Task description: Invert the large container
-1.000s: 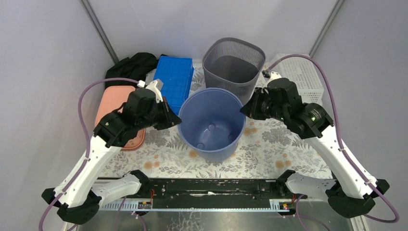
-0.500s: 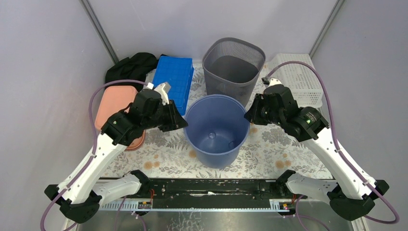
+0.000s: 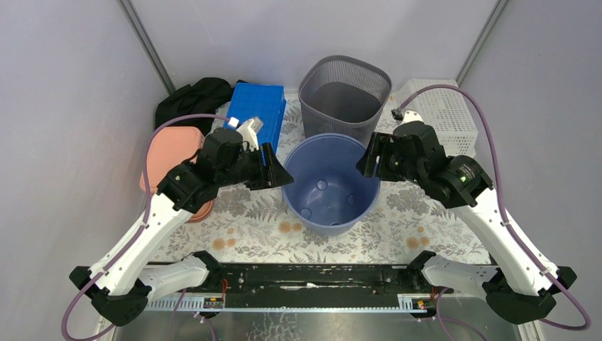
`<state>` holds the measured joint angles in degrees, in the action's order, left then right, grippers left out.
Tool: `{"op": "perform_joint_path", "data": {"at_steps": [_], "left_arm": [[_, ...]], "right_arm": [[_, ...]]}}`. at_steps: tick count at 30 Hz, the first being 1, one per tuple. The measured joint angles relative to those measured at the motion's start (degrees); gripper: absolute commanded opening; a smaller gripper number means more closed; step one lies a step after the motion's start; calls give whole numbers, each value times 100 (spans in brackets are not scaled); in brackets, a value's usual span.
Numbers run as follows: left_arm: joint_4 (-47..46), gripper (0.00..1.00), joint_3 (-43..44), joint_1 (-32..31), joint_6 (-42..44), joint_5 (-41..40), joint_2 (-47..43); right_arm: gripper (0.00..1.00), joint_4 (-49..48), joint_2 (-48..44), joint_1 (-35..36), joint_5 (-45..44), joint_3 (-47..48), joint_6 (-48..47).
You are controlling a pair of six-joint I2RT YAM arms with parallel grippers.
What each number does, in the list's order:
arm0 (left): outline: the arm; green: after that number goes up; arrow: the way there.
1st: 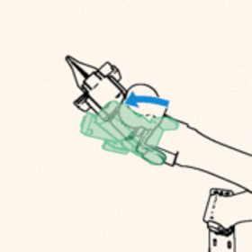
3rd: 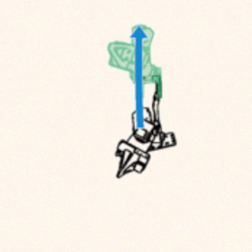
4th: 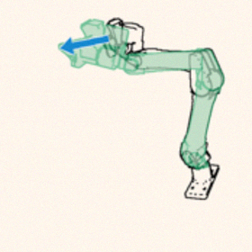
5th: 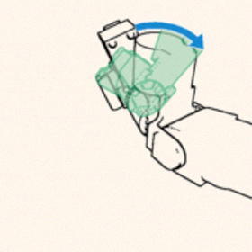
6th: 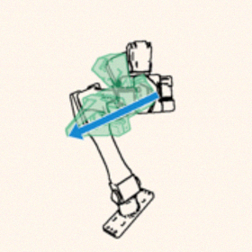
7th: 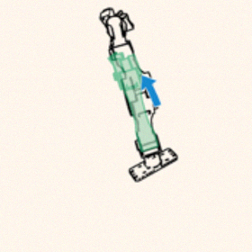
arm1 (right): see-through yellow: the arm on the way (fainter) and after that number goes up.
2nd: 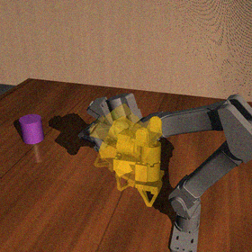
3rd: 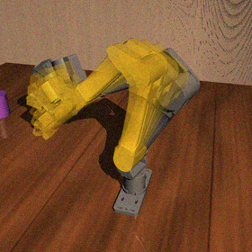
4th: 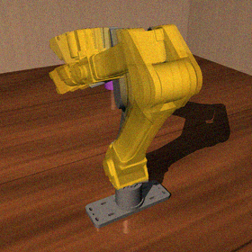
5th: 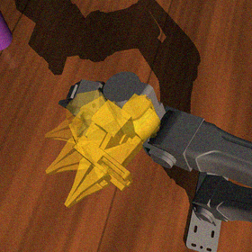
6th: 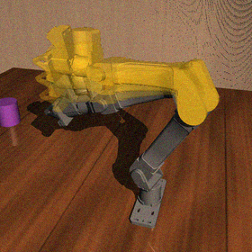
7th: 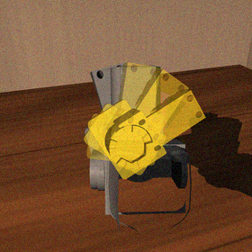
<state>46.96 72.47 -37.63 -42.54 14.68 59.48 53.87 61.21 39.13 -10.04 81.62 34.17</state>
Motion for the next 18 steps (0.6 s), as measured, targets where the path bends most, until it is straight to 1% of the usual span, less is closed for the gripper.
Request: {"op": "perform_joint_path", "data": {"at_steps": [5, 11, 18], "left_arm": [[-297, 68, -9, -11, 4, 170, -39], [-595, 69, -33, -22, 52, 313, -131], [-839, 71, -74, -24, 96, 361, -120]], "right_arm": [[74, 118, 28, 11, -83, 262, -46], [75, 186, 70, 17, -142, 483, -98], [78, 205, 79, 24, -140, 483, -111]]}}
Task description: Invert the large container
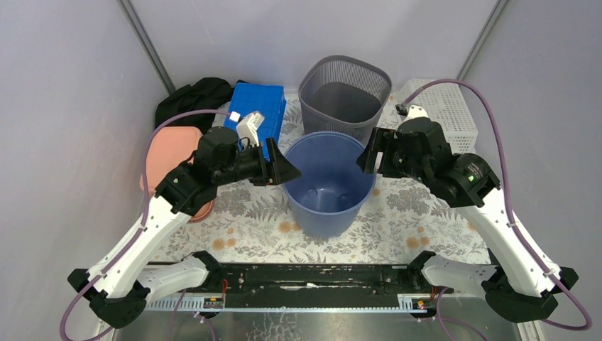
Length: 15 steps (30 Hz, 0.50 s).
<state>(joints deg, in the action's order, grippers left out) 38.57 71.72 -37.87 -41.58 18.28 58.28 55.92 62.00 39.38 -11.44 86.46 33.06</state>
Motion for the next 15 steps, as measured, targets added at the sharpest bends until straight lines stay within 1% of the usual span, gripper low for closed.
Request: {"op": "perform_joint_path", "data": {"at_steps": [6, 10, 13, 15], "left_arm": [[7, 72, -39, -2, 22, -98, -37], [140, 72, -15, -2, 37, -400, -227], [302, 70, 83, -2, 37, -704, -417], [407, 69, 144, -2, 37, -920, -555]], "right_arm": [[78, 2, 0, 0, 11, -4, -4], [78, -2, -4, 0, 81, -4, -28], [75, -9, -24, 0, 258, -4, -61], [71, -24, -39, 2, 476, -4, -96]]}}
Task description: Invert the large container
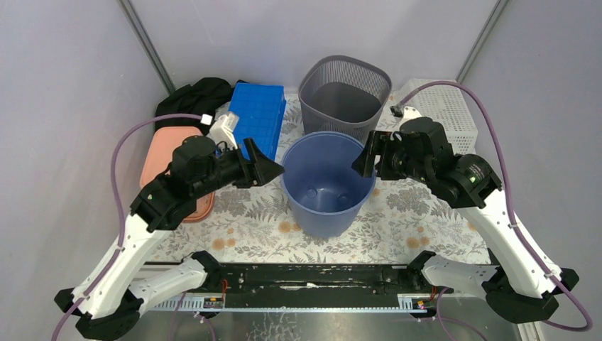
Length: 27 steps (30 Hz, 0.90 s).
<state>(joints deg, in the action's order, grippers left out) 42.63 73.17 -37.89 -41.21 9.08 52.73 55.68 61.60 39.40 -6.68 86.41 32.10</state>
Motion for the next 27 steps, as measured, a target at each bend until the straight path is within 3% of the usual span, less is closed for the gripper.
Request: {"op": "perform_joint_path", "data": {"at_steps": [9, 15, 17, 22, 25, 27], "left_arm": [[365, 70, -66, 0, -35, -702, -452], [627, 97, -120, 0, -74, -957, -647], [728, 100, -125, 0, -101, -1010, -723], [863, 100, -155, 0, -173, -1054, -973], [883, 100, -286, 0, -195, -1051, -1209], [885, 100, -404, 0, -208, -1045, -1375]], "right_arm": [[65, -146, 422, 4, 1084, 337, -232], [65, 48, 1034, 63, 1386, 1069, -293], [65, 254, 1316, 142, 1384, 1421, -286], [82, 767, 2033, 474, 1368, 2262, -177], [99, 946, 2332, 713, 1405, 2570, -96], [100, 1025, 2459, 787, 1499, 2745, -42]]}}
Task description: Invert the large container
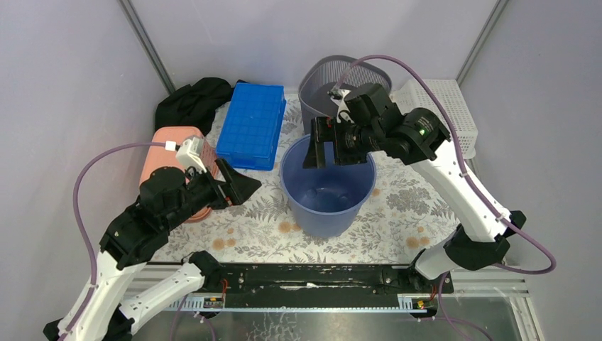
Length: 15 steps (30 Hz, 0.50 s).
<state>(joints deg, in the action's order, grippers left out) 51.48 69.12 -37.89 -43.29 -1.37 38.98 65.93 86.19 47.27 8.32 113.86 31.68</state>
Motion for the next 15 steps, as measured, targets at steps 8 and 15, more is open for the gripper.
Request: {"op": "perform_joint_path", "data": {"at_steps": [8, 15], "left_arm": [[24, 100, -601, 0, -31, 184, -599], [20, 100, -890, 0, 39, 369, -887]], "right_arm": [[99, -188, 269, 22, 354, 1331, 177], [99, -1576, -323, -494, 1189, 651, 658]]}}
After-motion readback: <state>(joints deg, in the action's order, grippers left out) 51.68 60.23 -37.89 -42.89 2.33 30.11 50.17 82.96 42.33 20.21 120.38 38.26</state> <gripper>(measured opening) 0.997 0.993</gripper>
